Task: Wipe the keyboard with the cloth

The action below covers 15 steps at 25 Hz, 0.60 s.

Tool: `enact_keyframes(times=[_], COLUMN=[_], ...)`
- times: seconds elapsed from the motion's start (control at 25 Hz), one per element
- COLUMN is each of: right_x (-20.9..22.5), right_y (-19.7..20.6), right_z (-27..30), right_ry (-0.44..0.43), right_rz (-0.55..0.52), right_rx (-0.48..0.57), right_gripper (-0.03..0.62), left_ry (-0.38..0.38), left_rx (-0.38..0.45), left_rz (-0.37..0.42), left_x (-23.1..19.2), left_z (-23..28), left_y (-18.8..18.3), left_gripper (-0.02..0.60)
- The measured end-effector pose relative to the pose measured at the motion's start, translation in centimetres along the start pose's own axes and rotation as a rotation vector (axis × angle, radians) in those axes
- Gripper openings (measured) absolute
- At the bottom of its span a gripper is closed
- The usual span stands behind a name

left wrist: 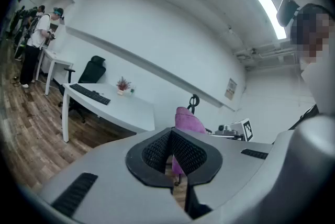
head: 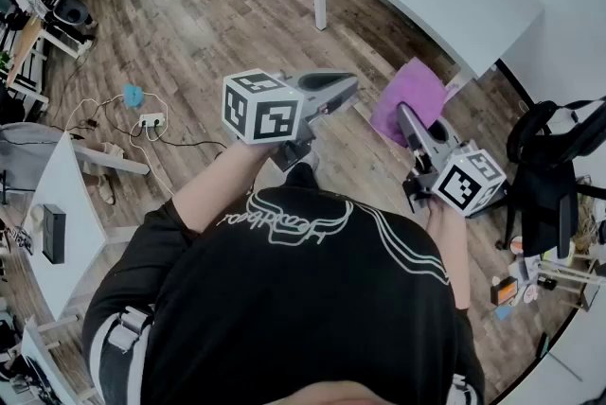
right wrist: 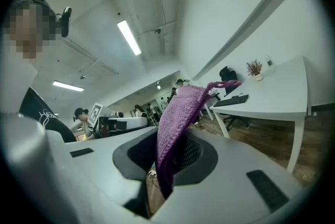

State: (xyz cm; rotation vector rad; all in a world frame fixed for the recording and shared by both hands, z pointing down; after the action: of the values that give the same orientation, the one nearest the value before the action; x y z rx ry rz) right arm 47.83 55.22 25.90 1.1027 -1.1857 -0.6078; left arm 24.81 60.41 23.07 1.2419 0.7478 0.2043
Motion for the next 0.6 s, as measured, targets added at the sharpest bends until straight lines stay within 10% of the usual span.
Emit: enact_keyframes(times=[0.6], right_x=[-1.0], right_y=[0.4], right_z=[1.3], right_ry=[-0.011], right_rz=[-0.009], right_rx=[-0.009], right_gripper=[0.058], left_ry=[-0.003], left_rx=[0.016], left_rz=[0.005], left_x=[-0.7], left_z=[-1.5], left_y=[0.3], left_gripper=[0.005])
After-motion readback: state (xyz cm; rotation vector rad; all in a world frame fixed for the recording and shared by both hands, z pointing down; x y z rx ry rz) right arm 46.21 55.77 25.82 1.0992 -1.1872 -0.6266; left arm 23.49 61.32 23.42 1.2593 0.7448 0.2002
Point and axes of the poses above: the fingertips, and each gripper's own axes: z forward along the fingers, x to its right, y out of its underside, the point moved 9 cm from there along -z, backward along the fingers, and after that the axes turned 4 degrees about x, right-handed, at the moved point
